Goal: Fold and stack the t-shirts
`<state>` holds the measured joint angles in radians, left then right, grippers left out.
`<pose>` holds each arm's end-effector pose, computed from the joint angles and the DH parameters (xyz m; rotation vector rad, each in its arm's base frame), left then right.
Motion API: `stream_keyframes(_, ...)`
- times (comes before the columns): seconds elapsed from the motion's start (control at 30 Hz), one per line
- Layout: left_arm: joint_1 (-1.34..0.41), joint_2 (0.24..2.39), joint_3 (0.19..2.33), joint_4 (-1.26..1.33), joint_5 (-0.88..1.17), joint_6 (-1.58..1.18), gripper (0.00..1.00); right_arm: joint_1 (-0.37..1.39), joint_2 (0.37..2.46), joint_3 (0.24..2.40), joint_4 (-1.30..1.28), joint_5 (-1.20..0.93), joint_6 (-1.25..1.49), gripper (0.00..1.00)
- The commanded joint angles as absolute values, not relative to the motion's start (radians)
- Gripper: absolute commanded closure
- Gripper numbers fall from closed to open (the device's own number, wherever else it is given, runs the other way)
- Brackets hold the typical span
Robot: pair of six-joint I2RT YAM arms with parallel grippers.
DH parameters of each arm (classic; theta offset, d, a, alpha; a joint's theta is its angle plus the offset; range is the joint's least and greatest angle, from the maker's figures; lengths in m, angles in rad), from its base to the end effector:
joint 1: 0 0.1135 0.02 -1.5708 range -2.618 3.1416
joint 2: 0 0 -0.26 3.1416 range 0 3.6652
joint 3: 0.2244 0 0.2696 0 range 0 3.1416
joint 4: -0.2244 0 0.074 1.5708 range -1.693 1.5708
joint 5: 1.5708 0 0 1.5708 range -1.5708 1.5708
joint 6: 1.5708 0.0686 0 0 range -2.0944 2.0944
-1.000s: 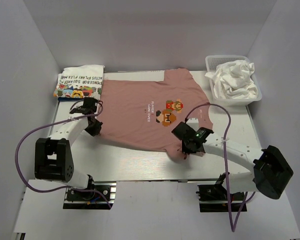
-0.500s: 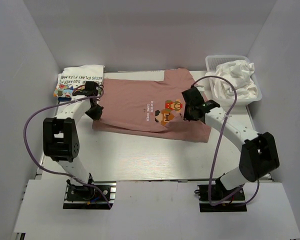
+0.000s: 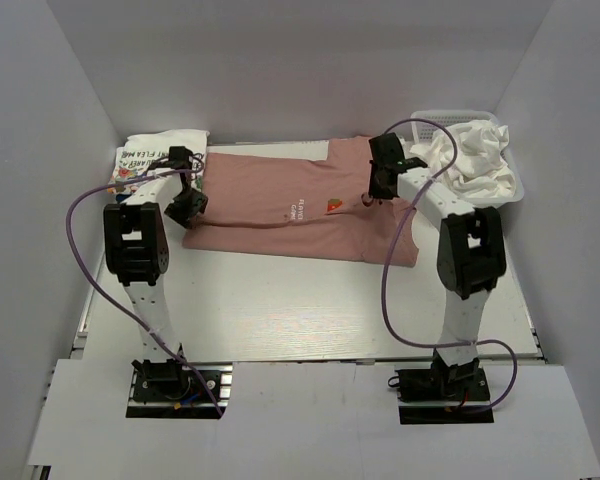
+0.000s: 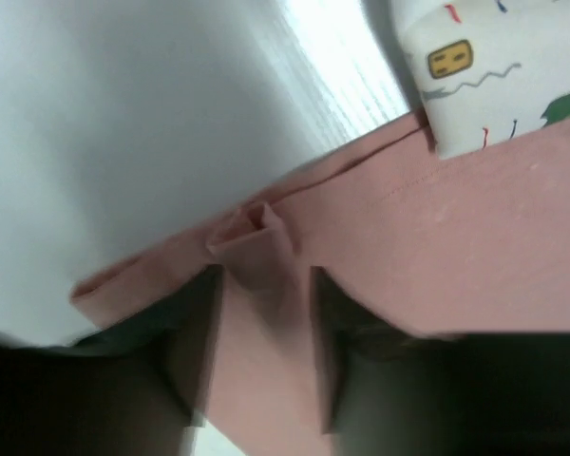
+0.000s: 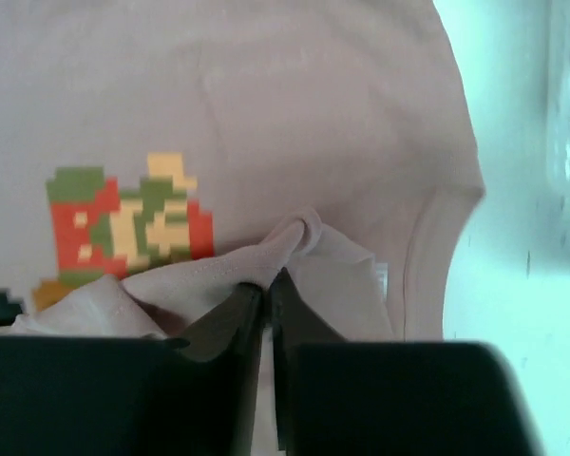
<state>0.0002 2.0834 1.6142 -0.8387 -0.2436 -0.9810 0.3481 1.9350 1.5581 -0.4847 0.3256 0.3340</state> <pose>0.4456 0.0166 0.1390 -1.3561 2.4428 0.1277 0.4489 0.1396 0.2100 0.1274 2.3710 -0.0734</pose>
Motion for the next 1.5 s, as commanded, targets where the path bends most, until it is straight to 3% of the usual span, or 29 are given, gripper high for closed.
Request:
stream_keyframes(0.0,0.015,2.086,1.669,-0.853,-0.236,-0.991,0.24,0.327,2.037,1.693,-0.491,0.293,0.290,0.86)
stream_keyframes(0.03,0.015,2.086,1.683,-0.853,-0.250,-0.991,0.03,0.324,2.052,1.731,-0.494,0.284,0.276,0.68)
stream_keyframes(0.07,0.015,2.077,1.683,-0.853,-0.250,-0.991,0.00,0.321,2.086,1.749,-0.503,0.285,0.279,0.34)
stream_keyframes(0.13,0.015,2.051,1.683,-0.842,-0.274,-0.982,0.00,0.322,2.092,1.779,-0.505,0.267,0.269,0.10)
stream_keyframes(0.2,0.015,2.008,1.683,-0.842,-0.291,-0.969,0.00,0.330,2.063,1.769,-0.505,0.249,0.268,0.10)
stream_keyframes(0.5,-0.005,1.847,1.537,-0.824,-0.296,-0.894,0.00,0.334,1.862,1.347,-0.241,-0.087,0.330,0.10)
stream_keyframes(0.83,-0.005,1.818,1.437,-0.816,-0.287,-0.841,0.00,0.341,2.075,1.488,-0.135,-0.109,0.385,0.10)
stream_keyframes(1.23,-0.005,1.818,1.483,-0.825,-0.314,-0.822,0.00,0.344,2.361,1.986,-0.103,-0.091,0.462,0.10)
stream_keyframes(1.37,-0.005,1.827,1.503,-0.795,-0.269,-0.787,0.00,0.336,2.283,1.918,-0.118,-0.011,0.434,0.10)
stream_keyframes(1.47,-0.014,1.838,1.494,-0.714,-0.177,-0.735,0.00,0.331,2.113,1.740,-0.124,0.081,0.422,0.10)
